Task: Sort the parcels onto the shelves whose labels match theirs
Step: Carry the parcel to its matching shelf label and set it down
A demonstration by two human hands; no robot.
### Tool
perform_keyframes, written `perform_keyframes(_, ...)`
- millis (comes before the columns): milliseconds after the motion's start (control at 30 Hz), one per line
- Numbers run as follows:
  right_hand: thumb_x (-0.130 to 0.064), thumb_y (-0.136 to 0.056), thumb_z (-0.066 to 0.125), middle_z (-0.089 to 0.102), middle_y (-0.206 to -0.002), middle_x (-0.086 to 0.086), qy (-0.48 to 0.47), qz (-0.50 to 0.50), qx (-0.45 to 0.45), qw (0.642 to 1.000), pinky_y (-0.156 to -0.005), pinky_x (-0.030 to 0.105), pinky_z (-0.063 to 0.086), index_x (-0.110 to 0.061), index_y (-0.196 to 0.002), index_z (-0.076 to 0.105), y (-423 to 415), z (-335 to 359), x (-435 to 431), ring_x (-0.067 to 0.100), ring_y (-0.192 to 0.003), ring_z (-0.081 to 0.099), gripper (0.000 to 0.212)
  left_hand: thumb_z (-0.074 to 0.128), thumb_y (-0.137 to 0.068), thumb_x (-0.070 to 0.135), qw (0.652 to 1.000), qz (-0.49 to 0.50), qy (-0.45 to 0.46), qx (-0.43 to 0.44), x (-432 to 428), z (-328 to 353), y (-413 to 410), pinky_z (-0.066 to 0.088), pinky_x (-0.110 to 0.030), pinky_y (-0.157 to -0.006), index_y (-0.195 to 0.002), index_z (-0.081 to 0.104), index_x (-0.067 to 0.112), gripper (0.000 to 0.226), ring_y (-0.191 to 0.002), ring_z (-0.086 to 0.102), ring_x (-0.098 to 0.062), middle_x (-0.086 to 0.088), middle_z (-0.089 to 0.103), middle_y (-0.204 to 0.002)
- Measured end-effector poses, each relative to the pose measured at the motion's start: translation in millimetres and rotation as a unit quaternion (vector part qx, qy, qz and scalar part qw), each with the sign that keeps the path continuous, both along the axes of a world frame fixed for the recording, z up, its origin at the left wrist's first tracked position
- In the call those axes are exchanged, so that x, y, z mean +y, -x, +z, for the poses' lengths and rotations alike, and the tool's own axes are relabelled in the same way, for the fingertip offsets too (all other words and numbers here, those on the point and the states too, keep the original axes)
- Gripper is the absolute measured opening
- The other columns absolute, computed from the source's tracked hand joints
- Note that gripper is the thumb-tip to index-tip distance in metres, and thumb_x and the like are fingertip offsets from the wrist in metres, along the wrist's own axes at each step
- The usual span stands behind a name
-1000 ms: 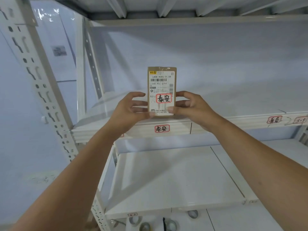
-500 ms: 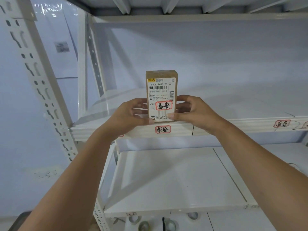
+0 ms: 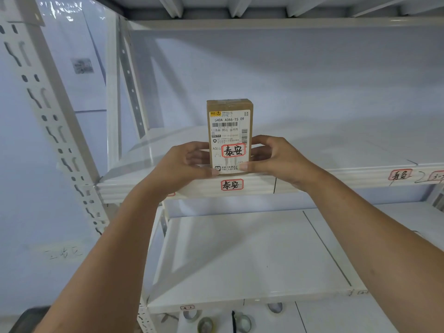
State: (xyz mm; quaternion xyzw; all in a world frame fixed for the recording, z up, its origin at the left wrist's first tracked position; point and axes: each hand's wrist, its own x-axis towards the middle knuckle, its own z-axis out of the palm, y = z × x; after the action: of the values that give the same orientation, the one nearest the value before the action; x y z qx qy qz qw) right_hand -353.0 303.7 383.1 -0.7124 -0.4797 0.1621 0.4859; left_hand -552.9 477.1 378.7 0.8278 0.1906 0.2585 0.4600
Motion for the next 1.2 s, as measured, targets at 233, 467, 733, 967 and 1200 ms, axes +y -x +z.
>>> perform_keyframes(233, -0.025, -0.075, 0.098, 0.084, -0.117, 0.002, -0.003, -0.007, 0.007, 1.000, -0.102, 0.041, 0.063, -0.030, -0.150, 0.056, 0.8, -0.7, 1.0, 0.019, -0.110, 0.080, 0.086, 0.090, -0.081, 0.008, 1.000, -0.009, -0.014, -0.001, -3.4, 0.8, 1.7, 0.058, -0.034, -0.106, -0.144, 0.065, 0.019, 0.068, -0.110, 0.078, -0.011, 0.008, 0.081, -0.119)
perform_keyframes(467, -0.025, -0.075, 0.098, 0.080, -0.119, -0.007, 0.016, -0.019, -0.059, 0.998, -0.099, 0.022, 0.056, -0.042, -0.165, 0.031, 5.3, -1.8, -2.0, 0.006, -0.109, 0.078, 0.114, 0.093, -0.077, 0.009, 0.999, -0.021, -0.029, 0.016, -0.9, -0.5, -0.2, 0.061, -0.024, -0.096, -0.163, 0.041, 0.017, 0.101, -0.109, 0.077, -0.005, 0.001, 0.076, -0.129)
perform_keyframes(733, -0.035, -0.070, 0.101, 0.060, -0.152, -0.006, -0.014, -0.037, -0.083, 0.996, -0.106, 0.034, 0.058, -0.043, -0.168, 0.023, 9.6, -5.8, -3.3, 0.013, -0.127, 0.069, 0.125, 0.098, -0.071, 0.024, 0.998, 0.019, -0.056, 0.002, -4.3, -4.7, -1.9, 0.055, -0.037, -0.107, -0.168, 0.028, 0.024, 0.119, -0.124, 0.069, -0.014, 0.002, 0.066, -0.145)
perform_keyframes(967, -0.024, -0.083, 0.093, 0.062, -0.145, -0.008, -0.222, -0.146, -0.003, 0.964, -0.100, 0.023, 0.054, -0.031, -0.156, 0.050, 44.0, -21.7, -29.2, 0.007, -0.129, 0.061, 0.086, 0.090, -0.083, 0.017, 0.954, 0.150, 0.015, -0.258, -46.6, -18.9, 35.5, 0.059, -0.027, -0.088, -0.145, 0.059, 0.032, 0.071, -0.105, 0.072, -0.005, 0.007, 0.070, -0.125)
perform_keyframes(1200, -0.006, -0.092, 0.082, 0.079, -0.081, -0.007, -0.233, -0.094, 0.085, 0.964, -0.083, 0.020, 0.053, -0.023, -0.111, 0.081, 70.0, -36.4, -71.9, 0.007, -0.081, 0.071, 0.025, 0.083, -0.086, 0.015, 0.958, 0.031, 0.088, -0.272, -99.3, -31.5, 41.6, 0.054, -0.020, -0.083, -0.105, 0.080, 0.024, 0.021, -0.083, 0.069, -0.003, 0.012, 0.074, -0.086)
